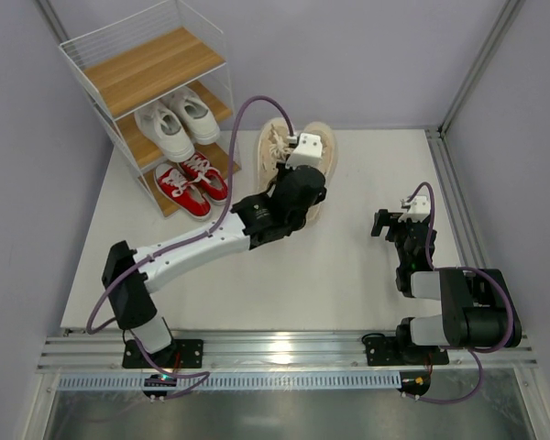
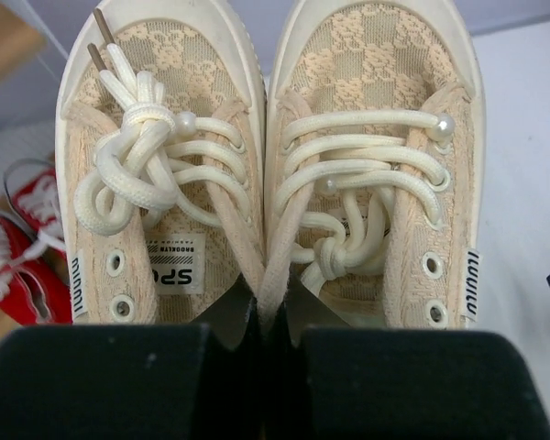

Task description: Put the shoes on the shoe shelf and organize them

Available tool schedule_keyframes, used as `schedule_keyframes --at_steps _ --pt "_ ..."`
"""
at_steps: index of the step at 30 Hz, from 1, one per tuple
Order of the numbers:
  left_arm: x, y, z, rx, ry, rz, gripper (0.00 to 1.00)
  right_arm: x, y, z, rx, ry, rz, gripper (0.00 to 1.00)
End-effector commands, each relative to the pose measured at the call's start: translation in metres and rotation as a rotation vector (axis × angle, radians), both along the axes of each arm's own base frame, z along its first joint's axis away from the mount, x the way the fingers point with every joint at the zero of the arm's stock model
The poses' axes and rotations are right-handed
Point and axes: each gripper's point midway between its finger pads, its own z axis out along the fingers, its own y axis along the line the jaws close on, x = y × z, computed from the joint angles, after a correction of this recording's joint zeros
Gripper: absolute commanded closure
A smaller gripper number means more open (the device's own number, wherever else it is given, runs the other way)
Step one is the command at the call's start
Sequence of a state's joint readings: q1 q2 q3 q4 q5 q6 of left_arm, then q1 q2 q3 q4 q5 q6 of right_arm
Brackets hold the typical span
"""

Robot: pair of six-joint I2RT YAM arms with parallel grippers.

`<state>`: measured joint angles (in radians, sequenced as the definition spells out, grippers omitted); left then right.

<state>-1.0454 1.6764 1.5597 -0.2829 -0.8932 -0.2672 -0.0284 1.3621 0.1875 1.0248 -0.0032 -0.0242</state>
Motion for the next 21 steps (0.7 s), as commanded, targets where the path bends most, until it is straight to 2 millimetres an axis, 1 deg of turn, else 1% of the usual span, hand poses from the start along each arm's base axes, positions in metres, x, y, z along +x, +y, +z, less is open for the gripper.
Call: schedule_keyframes --at_steps 1,2,3,4,5,6,7,8,9,10,11,13,14,15,16,17,19,20,21 --pt "-0.007 0.034 0.168 -0.21 -0.331 0.037 1.0 0.011 0.0 0.028 -0.009 -0.1 0.007 0.02" --pt "-0.008 0.04 0.181 -0.201 -0.356 0.048 1.0 0.011 0.0 0.027 -0.008 -0.097 0.007 0.03" --pt "-0.011 0.048 0.209 -0.244 -0.405 0.063 1.0 0.011 0.0 0.028 -0.009 -0.1 0.007 0.03" --pt "-0.013 0.056 0.222 -0.246 -0.427 0.078 1.0 0.011 0.0 0.028 -0.009 -0.1 0.007 0.03" --pt "-0.015 0.064 0.236 -0.209 -0.454 0.089 1.0 0.011 0.0 0.027 -0.008 -0.099 0.007 0.03" --pt "-0.019 0.075 0.261 -0.255 -0.499 0.115 1.0 0.011 0.0 0.027 -0.008 -0.099 0.007 0.03" --pt "-0.022 0.087 0.275 -0.252 -0.52 0.15 1.0 0.011 0.0 0.028 -0.009 -0.102 0.007 0.03" --pt "-0.021 0.093 0.281 -0.196 -0.535 0.177 1.0 0.011 0.0 0.028 -0.009 -0.1 0.007 0.03" --pt "-0.022 0.101 0.291 -0.188 -0.549 0.204 0.99 0.011 0.0 0.028 -0.009 -0.1 0.007 0.03" --pt "-0.025 0.122 0.313 -0.224 -0.573 0.253 1.0 0.011 0.0 0.028 -0.009 -0.1 0.007 0.03" --pt "-0.021 0.126 0.316 -0.211 -0.575 0.274 1.0 0.011 0.0 0.028 -0.009 -0.1 0.007 0.03" --pt "-0.023 0.146 0.333 -0.216 -0.587 0.305 1.0 0.011 0.0 0.028 -0.009 -0.1 0.007 0.03" --pt "-0.019 0.16 0.338 -0.219 -0.594 0.34 1.0 0.011 0.0 0.027 -0.008 -0.099 0.007 0.03" --pt "-0.017 0.164 0.34 -0.225 -0.596 0.35 0.99 0.011 0.0 0.028 -0.009 -0.1 0.007 0.03" --pt "-0.017 0.175 0.346 -0.231 -0.603 0.368 1.0 0.011 0.0 0.028 -0.009 -0.1 0.007 0.03" --pt "-0.012 0.187 0.347 -0.224 -0.606 0.4 1.0 0.011 0.0 0.028 -0.009 -0.1 0.007 0.03" --pt "-0.001 0.199 0.347 -0.225 -0.607 0.442 1.0 0.011 0.0 0.027 -0.008 -0.097 0.009 0.03" --pt "0.001 0.207 0.351 -0.216 -0.604 0.458 1.0 0.011 0.0 0.028 -0.009 -0.1 0.007 0.03" --pt "0.009 0.223 0.35 -0.207 -0.608 0.507 1.0 0.011 0.0 0.028 -0.009 -0.1 0.007 0.03"
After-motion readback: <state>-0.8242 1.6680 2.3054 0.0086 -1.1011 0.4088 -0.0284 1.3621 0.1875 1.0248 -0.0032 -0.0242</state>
